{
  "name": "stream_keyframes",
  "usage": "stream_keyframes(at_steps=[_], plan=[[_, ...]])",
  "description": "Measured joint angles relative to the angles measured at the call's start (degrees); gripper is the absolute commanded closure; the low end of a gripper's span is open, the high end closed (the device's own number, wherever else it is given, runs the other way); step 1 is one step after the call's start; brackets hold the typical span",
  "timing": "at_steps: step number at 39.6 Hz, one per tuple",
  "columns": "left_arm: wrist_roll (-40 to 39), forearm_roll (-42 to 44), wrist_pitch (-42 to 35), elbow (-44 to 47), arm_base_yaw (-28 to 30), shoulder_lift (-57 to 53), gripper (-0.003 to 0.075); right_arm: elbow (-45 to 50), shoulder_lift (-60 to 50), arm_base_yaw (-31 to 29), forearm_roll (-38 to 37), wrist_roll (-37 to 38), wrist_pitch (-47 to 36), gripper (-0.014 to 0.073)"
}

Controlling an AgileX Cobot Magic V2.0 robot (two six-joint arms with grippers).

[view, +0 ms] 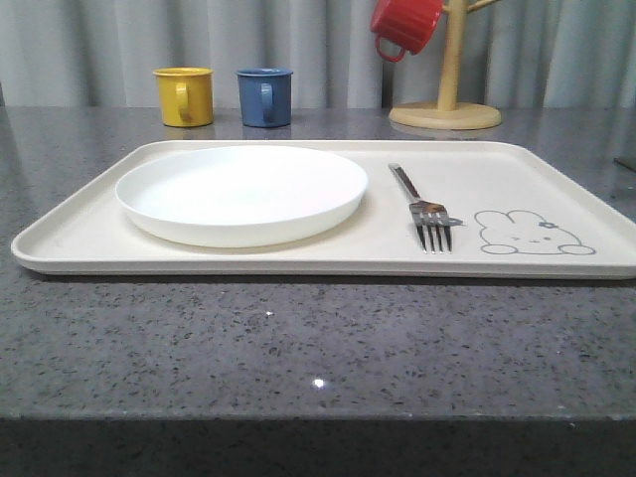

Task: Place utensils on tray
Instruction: 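Move the right gripper back and grasp the steel chopsticks, then place the chopsticks on the tray beside the fork and release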

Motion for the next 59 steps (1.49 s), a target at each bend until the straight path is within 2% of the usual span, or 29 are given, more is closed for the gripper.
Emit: stream_keyframes(at_steps=[12, 26, 36, 44, 51, 59], plan=[[0.0, 0.0, 0.0, 0.0, 0.0, 0.0, 0.0302, 0.0, 5.37, 0.0, 0.73, -0.56, -0.19, 0.03], [0.0, 0.0, 0.0, 0.0, 0.0, 0.0, 0.0302, 0.0, 6.41, -0.36, 2.08, -0.56, -0.33, 0.0517], [0.0, 0.0, 0.0, 0.04, 0.0, 0.0, 0.0302, 0.0, 5.98, -0.43, 3.45, -0.86, -0.46, 0.052], [0.0, 0.0, 0.0, 0.04, 0.0, 0.0, 0.0302, 0.0, 0.49, 1.04, 5.23, -0.86, -0.46, 0.052], [0.0, 0.0, 0.0, 0.04, 0.0, 0.0, 0.0302, 0.0, -4.39, 4.82, 7.32, -0.86, -0.12, 0.052], [0.0, 0.0, 0.0, 0.04, 0.0, 0.0, 0.0302, 0.0, -5.16, 12.08, 13.99, -0.86, -0.12, 0.052]])
